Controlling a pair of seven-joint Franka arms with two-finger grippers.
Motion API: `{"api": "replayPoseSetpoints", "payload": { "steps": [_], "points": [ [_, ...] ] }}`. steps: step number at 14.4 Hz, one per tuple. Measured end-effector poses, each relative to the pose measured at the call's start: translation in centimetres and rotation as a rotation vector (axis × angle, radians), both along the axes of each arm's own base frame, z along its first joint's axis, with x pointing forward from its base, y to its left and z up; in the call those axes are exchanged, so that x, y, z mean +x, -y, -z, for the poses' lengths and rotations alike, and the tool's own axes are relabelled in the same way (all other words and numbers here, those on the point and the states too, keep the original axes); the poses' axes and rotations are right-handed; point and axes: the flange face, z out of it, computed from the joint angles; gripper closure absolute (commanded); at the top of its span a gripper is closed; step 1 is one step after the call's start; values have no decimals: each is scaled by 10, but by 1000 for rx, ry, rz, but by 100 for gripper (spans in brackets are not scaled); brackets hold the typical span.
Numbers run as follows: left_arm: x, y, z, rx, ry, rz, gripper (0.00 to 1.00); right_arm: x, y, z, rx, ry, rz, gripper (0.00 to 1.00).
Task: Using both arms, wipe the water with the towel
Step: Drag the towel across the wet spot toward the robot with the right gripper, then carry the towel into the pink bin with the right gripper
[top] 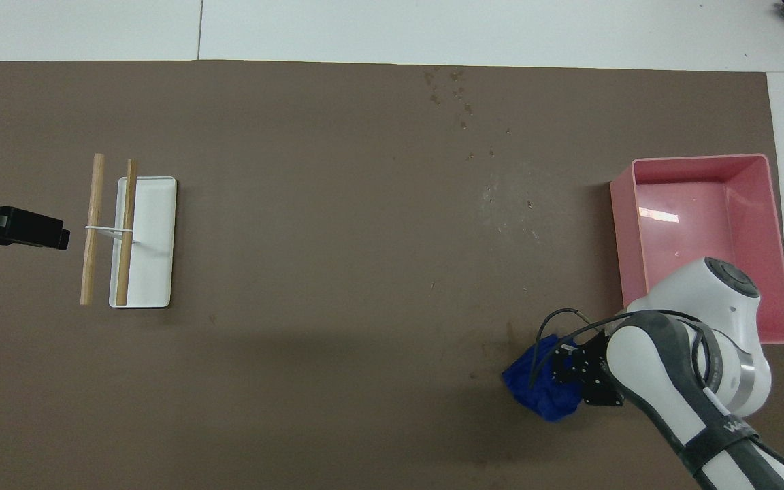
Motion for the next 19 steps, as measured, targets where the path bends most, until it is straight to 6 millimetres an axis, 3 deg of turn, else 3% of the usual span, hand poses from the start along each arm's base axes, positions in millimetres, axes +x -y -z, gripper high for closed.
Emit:
{"api": "replayPoseSetpoints", "payload": {
  "steps": [5, 10, 16, 19],
  "points": [
    [0, -2, 1, 0, -3, -25, 0, -11, -8, 3, 10, 5, -47, 100],
    [1, -8, 3, 0, -1, -67, 0, -2, -47, 1, -5, 136, -95, 100],
    [1, -7, 4, 1, -5, -72, 0, 30, -56, -7, -31, 358, -57, 100],
    [1, -7, 5, 1, -6, -73, 0, 61, -59, -17, -27, 463, -50, 100]
  ]
}}
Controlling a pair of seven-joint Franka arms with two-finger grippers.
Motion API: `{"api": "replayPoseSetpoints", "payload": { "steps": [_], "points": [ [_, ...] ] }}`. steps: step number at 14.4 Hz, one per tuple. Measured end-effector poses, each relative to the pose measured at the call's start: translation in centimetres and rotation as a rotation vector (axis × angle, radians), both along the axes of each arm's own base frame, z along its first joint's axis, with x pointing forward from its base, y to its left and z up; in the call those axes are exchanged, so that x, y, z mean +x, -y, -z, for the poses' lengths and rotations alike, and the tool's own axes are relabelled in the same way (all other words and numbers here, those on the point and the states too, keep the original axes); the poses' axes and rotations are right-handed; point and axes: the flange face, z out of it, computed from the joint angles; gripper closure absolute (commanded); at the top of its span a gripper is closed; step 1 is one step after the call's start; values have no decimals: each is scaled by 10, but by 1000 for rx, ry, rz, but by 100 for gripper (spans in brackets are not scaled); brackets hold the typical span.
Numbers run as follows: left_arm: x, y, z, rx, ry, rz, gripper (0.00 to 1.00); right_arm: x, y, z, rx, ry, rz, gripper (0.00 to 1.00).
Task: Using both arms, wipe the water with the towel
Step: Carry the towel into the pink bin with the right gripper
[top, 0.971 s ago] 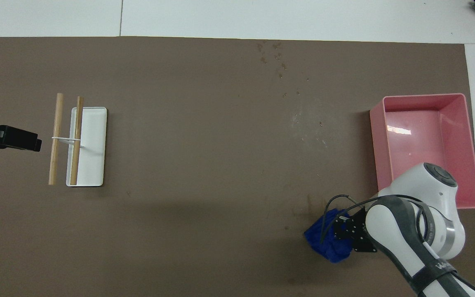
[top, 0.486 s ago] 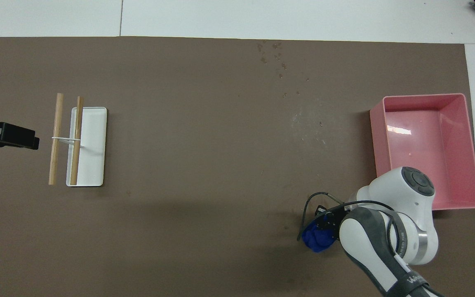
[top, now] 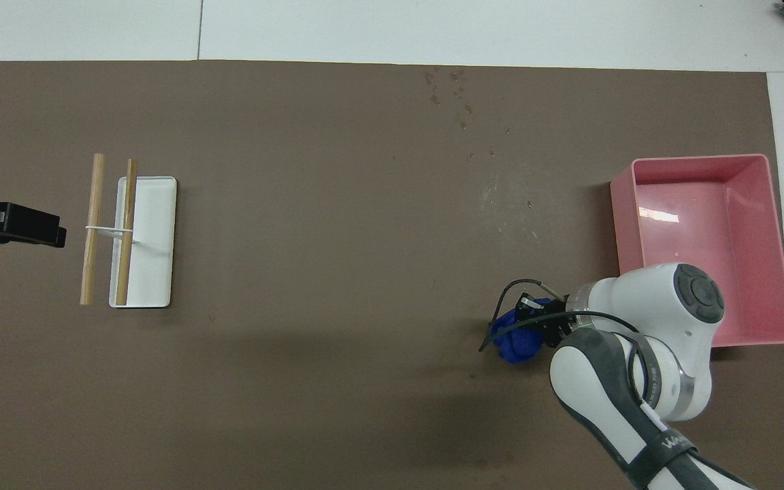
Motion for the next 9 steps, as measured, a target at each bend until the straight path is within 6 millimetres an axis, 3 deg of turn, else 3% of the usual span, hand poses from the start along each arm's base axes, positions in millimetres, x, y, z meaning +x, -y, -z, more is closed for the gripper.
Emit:
{"api": "replayPoseSetpoints", "payload": {
  "steps": [2, 4, 7, 9],
  "points": [
    [0, 0, 0, 0, 0, 0, 0, 25, -4, -14, 10, 74, 8, 100],
    [0, 0, 0, 0, 0, 0, 0, 49, -7, -47, 30, 142, 11, 100],
    [0, 0, 0, 0, 0, 0, 0, 68, 7, -120, 60, 216, 22, 100],
    [0, 0, 0, 0, 0, 0, 0, 64, 29, -174, 72, 238, 18, 100]
  ]
}}
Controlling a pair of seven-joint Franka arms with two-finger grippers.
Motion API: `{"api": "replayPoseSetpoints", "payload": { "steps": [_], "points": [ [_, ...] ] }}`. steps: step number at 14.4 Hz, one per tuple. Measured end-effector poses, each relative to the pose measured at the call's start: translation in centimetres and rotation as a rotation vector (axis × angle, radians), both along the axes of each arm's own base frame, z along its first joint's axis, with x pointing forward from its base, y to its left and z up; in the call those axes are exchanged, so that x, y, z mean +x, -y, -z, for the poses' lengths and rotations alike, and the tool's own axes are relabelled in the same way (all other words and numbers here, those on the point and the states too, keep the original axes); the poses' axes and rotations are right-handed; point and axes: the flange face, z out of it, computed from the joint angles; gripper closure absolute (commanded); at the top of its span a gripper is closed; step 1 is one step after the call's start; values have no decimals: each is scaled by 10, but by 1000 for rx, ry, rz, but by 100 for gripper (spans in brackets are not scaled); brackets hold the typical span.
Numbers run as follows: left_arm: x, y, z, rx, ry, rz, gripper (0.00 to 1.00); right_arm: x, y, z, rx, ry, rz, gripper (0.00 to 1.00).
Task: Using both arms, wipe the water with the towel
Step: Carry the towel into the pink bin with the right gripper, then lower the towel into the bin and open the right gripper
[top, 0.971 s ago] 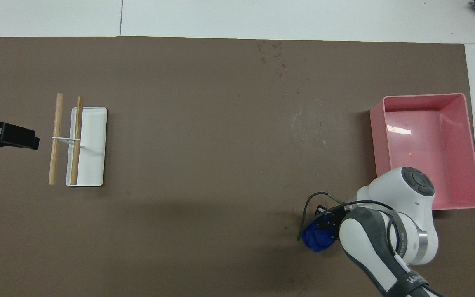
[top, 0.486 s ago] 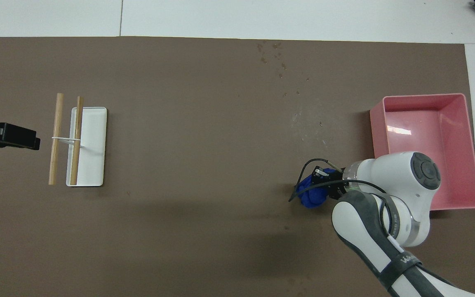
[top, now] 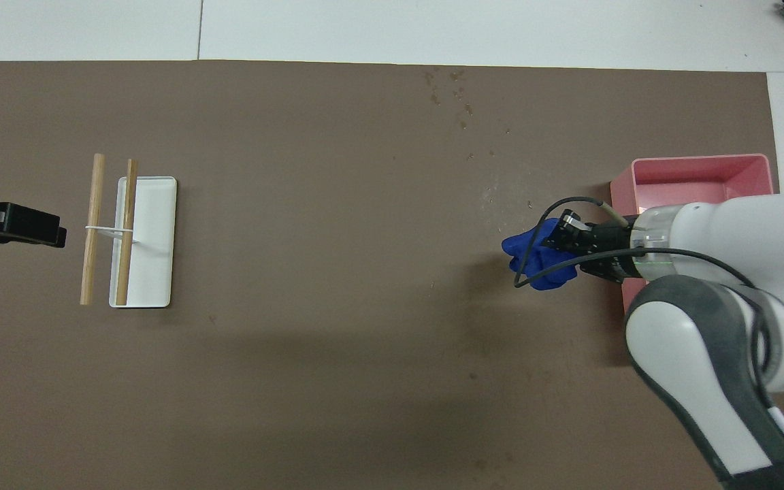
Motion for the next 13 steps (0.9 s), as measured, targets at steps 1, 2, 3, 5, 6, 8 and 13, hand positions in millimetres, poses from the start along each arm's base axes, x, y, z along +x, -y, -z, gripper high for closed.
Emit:
{"api": "replayPoseSetpoints", "payload": {
  "steps": [1, 2, 3, 5, 6, 8, 13],
  "points": [
    [0, 0, 0, 0, 0, 0, 0, -6, 13, -21, 1, 4, -10, 100],
    [0, 0, 0, 0, 0, 0, 0, -11, 29, -36, -3, 10, -28, 100],
    [0, 0, 0, 0, 0, 0, 0, -17, 49, -44, -10, 20, -54, 100],
    [0, 0, 0, 0, 0, 0, 0, -21, 91, -47, -36, 50, -118, 100],
    [0, 0, 0, 0, 0, 0, 0, -21, 109, -45, -67, 63, -150, 100],
    [0, 0, 0, 0, 0, 0, 0, -22, 129, -38, -139, 68, -227, 100],
    [0, 0, 0, 0, 0, 0, 0, -13, 198, 2, -272, 175, -331, 100]
  ]
}}
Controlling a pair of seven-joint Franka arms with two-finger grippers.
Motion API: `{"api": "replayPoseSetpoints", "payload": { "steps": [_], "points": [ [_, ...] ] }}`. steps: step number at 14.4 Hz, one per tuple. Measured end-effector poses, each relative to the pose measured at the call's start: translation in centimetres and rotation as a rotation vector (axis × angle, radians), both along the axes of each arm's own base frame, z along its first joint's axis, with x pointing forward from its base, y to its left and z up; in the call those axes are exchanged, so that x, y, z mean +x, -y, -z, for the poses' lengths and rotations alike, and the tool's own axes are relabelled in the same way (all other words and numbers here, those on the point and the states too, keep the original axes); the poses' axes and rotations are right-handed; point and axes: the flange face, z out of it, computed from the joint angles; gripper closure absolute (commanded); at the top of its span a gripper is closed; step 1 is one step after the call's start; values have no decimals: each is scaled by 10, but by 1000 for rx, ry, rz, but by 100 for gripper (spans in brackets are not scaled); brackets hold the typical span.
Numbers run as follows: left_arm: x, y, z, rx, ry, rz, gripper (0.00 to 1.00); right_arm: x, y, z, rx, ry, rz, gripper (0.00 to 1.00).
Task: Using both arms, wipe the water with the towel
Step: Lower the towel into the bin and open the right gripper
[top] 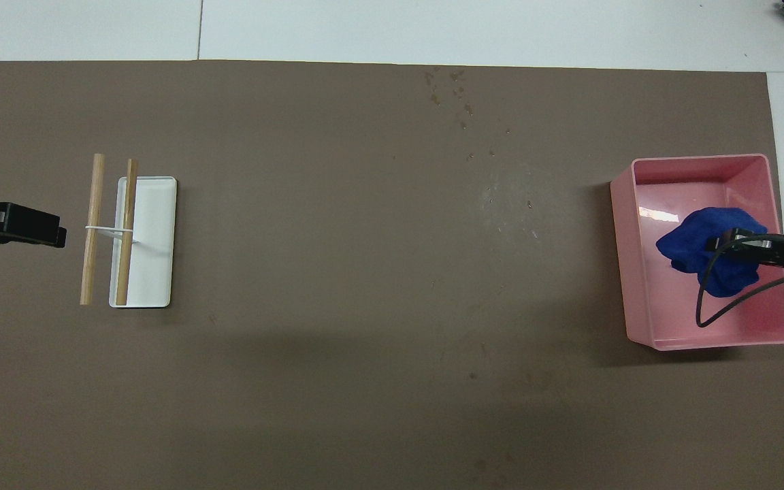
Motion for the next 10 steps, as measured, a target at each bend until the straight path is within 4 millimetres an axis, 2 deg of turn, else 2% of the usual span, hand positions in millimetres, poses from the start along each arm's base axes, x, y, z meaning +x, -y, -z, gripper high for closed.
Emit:
{"api": "replayPoseSetpoints", "payload": {
  "steps": [3, 5, 7, 8, 10],
  "points": [
    [0, 0, 0, 0, 0, 0, 0, -2, 37, 43, 18, -52, 46, 100],
    [0, 0, 0, 0, 0, 0, 0, -9, 68, 82, 39, -101, 77, 100],
    [0, 0, 0, 0, 0, 0, 0, -15, 82, 117, 57, -142, 97, 97],
    [0, 0, 0, 0, 0, 0, 0, -17, 82, 128, 60, -152, 100, 92],
    [0, 0, 0, 0, 0, 0, 0, -22, 77, 140, 62, -165, 108, 52]
  ]
}}
